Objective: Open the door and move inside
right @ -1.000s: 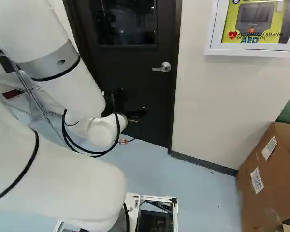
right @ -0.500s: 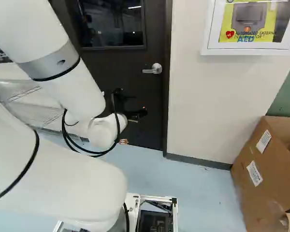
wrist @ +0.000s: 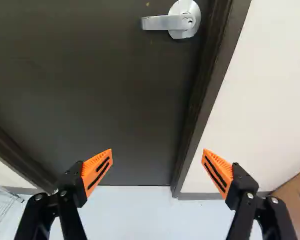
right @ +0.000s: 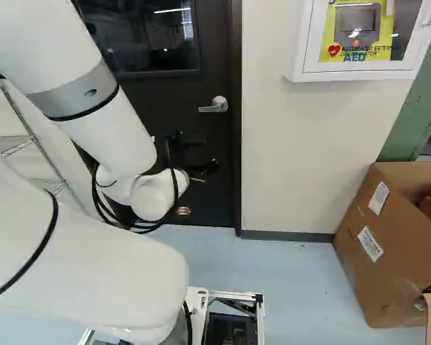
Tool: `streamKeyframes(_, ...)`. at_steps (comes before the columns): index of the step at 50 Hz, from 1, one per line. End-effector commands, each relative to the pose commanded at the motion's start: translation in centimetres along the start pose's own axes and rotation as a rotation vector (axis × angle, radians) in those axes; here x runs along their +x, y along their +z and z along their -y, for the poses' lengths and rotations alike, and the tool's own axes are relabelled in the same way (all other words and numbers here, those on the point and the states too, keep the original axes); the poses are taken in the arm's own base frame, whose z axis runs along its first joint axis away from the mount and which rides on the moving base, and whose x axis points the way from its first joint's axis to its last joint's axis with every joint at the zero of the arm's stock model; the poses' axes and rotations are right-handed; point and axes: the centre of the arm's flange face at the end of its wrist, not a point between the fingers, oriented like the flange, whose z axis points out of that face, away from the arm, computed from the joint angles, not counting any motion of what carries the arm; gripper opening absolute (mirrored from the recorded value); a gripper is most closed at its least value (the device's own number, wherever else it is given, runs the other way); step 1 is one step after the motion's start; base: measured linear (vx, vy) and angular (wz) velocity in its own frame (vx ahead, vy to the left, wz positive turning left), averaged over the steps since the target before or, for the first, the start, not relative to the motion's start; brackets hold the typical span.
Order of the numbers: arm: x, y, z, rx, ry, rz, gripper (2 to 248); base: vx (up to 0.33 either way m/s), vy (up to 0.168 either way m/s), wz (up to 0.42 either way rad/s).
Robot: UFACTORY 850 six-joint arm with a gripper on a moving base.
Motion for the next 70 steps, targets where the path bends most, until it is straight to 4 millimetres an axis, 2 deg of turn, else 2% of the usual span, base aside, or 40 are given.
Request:
streamKeyframes(22,0.0,0.0,0.0,0.0,0.0,0.0,247,0.1,0.146,-0.31)
streamKeyframes(38,0.0,0.0,0.0,0.0,0.0,0.0,247,0.088,0.163,-0.052)
streamKeyframes(70,0.19,0.37,0.0,0.0,0.0,0.002,247,0.002,0.006,-0.001)
